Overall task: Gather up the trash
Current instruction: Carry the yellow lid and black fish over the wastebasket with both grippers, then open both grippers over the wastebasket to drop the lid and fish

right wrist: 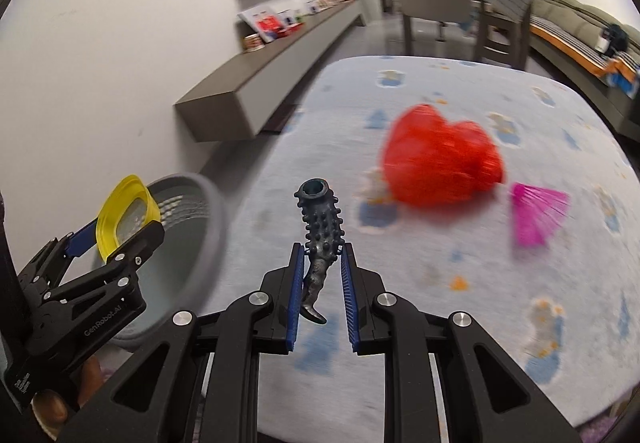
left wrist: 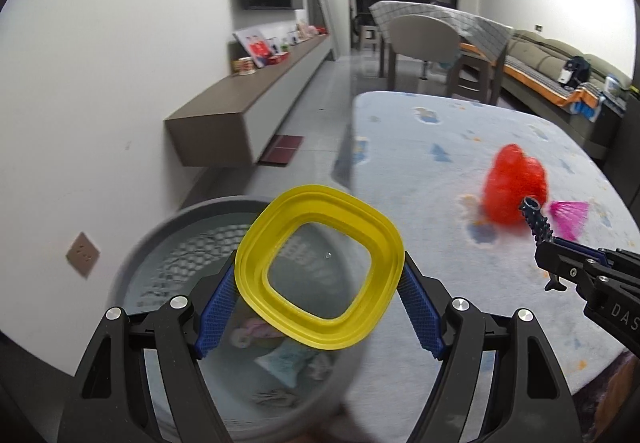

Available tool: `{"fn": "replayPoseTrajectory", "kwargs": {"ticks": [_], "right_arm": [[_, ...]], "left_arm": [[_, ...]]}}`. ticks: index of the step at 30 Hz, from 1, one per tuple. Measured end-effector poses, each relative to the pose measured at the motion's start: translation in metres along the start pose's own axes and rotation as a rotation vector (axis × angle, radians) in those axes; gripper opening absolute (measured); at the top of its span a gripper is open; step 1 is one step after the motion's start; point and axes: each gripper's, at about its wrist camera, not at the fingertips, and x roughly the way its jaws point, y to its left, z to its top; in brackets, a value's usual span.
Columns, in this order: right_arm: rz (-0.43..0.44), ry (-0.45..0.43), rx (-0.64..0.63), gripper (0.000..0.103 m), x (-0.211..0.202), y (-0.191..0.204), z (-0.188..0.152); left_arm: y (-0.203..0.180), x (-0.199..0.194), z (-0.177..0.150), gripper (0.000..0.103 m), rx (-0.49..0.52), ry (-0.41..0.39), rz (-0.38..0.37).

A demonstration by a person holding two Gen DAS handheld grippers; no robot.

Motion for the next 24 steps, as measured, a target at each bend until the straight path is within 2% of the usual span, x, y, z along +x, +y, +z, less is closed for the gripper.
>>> {"fn": "replayPoseTrajectory", "kwargs": {"ticks": [4, 11, 17, 24], "right_arm": [[0.072, 0.027, -0.081, 0.018, 0.022, 0.040, 0.006], [0.161, 0.102, -0.184, 0.018, 0.064, 0.087, 0.012], [0.209, 0.156, -0.239, 0.018, 0.089, 0.107, 0.012], [0.237, 0.171, -0.263, 0.020, 0.103, 0.116, 0.009]], "left_arm": [[0.039, 0.005, -0.006, 0.074, -0.043, 0.027, 0.068], [0.093, 0.016, -0.021, 0.074, -0.162, 0.093, 0.121], [0.104, 0.026, -0.028, 0.076, -0.183, 0.123, 0.131], [0.107, 0.036, -0.031, 0.079, -0.192, 0.145, 0.160]]}}
